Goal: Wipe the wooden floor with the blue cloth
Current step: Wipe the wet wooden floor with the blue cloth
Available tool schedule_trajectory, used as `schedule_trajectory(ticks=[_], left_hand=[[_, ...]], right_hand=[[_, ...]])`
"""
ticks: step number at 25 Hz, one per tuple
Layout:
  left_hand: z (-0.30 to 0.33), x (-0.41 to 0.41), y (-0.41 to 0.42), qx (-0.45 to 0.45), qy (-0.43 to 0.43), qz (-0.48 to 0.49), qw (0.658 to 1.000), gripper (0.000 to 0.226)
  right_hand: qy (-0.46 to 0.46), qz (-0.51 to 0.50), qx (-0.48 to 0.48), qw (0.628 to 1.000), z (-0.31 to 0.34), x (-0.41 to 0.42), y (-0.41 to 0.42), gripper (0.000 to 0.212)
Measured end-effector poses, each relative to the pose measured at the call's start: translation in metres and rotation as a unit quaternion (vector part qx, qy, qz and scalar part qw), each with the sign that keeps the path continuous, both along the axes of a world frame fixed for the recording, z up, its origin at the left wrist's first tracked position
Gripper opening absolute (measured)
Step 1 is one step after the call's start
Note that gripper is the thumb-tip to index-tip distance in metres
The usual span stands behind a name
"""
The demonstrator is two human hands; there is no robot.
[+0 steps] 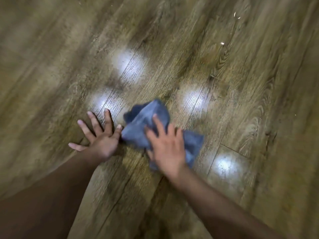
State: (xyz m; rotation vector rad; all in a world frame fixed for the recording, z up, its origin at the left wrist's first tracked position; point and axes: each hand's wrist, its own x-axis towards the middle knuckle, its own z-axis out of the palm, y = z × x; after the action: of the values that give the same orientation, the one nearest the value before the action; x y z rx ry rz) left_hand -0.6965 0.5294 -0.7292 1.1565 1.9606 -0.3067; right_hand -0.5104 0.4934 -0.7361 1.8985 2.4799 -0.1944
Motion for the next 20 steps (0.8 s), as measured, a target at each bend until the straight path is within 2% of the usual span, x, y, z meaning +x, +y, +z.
schedule_trajectory(ticks=[4,6,7,9,12,14,16,18,20], left_hand=[[-0.004,0.0,-0.001,0.01,0.012,0.005,1.0,0.07],[-0.01,-0.005,-0.003,0.015,0.009,-0.002,1.0,0.072],[-0.012,-0.007,-0.004,0.02,0.011,-0.006,1.0,0.073],[-0.016,-0.011,-0.004,0.027,0.009,-0.014,0.999,0.072],[-0.018,-0.012,-0.006,0.043,0.007,-0.015,0.999,0.07],[-0.018,-0.012,-0.008,0.045,0.011,-0.017,0.999,0.07],[-0.016,-0.012,-0.007,0.038,0.009,-0.022,0.999,0.071],[-0.013,-0.01,-0.006,0.029,0.004,-0.026,0.999,0.072],[-0.01,-0.007,-0.005,0.025,0.01,-0.025,0.999,0.073]], right_hand=[[0.019,0.196,-0.036,0.98,-0.003,-0.007,-0.111,0.045],[0.019,0.283,-0.055,0.957,-0.001,0.021,-0.094,0.06],[0.005,0.293,-0.047,0.955,0.0,0.038,-0.071,0.068],[-0.029,0.223,-0.015,0.974,-0.001,0.072,-0.009,0.071],[-0.069,-0.003,0.016,0.998,-0.001,0.123,0.086,0.067],[-0.061,-0.155,0.014,0.986,-0.002,0.139,0.135,0.064],[-0.05,-0.285,0.017,0.957,-0.001,0.125,0.162,0.061],[-0.071,-0.314,0.032,0.946,-0.001,0.094,0.155,0.061],[-0.055,-0.236,0.041,0.969,0.0,0.06,0.116,0.066]])
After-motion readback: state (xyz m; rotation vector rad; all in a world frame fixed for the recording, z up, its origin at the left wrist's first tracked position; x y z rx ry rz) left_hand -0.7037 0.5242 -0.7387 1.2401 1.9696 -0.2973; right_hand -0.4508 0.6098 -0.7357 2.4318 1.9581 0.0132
